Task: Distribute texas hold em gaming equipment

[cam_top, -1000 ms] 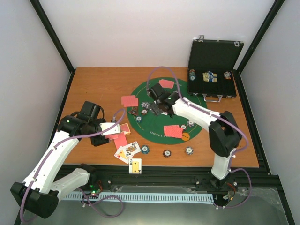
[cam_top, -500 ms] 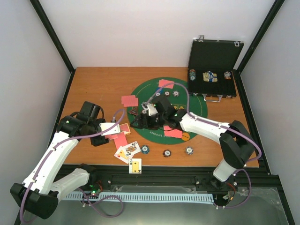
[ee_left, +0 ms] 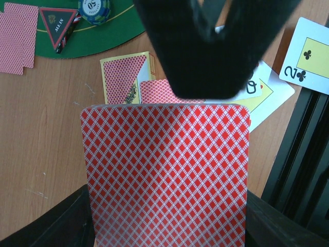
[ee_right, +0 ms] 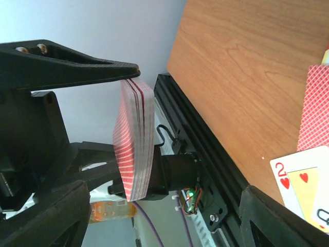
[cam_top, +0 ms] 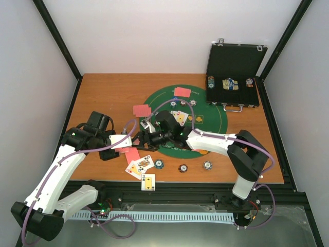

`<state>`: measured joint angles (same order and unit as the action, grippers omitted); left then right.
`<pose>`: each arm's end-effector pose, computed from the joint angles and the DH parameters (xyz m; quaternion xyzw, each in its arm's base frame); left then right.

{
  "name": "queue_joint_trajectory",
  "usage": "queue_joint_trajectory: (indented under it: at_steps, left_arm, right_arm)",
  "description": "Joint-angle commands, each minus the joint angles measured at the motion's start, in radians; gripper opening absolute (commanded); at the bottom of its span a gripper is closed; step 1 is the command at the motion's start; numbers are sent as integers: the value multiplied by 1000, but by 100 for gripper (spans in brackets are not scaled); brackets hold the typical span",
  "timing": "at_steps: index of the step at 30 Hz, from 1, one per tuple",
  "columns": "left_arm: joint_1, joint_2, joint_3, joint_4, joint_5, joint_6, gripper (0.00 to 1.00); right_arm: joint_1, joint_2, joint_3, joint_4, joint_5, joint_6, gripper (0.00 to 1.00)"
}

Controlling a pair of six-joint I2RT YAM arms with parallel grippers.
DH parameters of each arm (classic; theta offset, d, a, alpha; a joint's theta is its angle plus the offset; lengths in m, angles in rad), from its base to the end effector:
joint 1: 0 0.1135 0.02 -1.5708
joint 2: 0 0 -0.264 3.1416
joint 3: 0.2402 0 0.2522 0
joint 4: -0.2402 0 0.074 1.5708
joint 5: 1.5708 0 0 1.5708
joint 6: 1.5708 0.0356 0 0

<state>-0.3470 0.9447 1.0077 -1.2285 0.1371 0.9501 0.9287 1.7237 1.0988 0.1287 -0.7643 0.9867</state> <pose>0.1385 -0.0553 0.3023 0.6013 0.7705 -0.0044 0.2117 0.2088 0.3204 0.2323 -0.1677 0.8023 0.5727 0.0112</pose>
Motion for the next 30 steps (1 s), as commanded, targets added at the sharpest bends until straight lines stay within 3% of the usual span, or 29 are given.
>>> queue_joint_trajectory:
  at_steps: [1, 9, 22, 30]
  left_arm:
    - [2, -15, 48, 0, 10, -2, 28]
    - [2, -16, 45, -2, 13, -2, 28]
    - [2, -27, 38, -2, 7, 3, 27]
    - [2, -23, 55, -7, 15, 1, 27]
  right_arm:
    - [25, 38, 29, 115, -36, 75, 78]
    - [63, 129, 81, 238, -51, 149, 75]
    - [78, 270, 183, 267, -67, 190, 70]
    - [46, 288, 110, 272, -72, 186, 57]
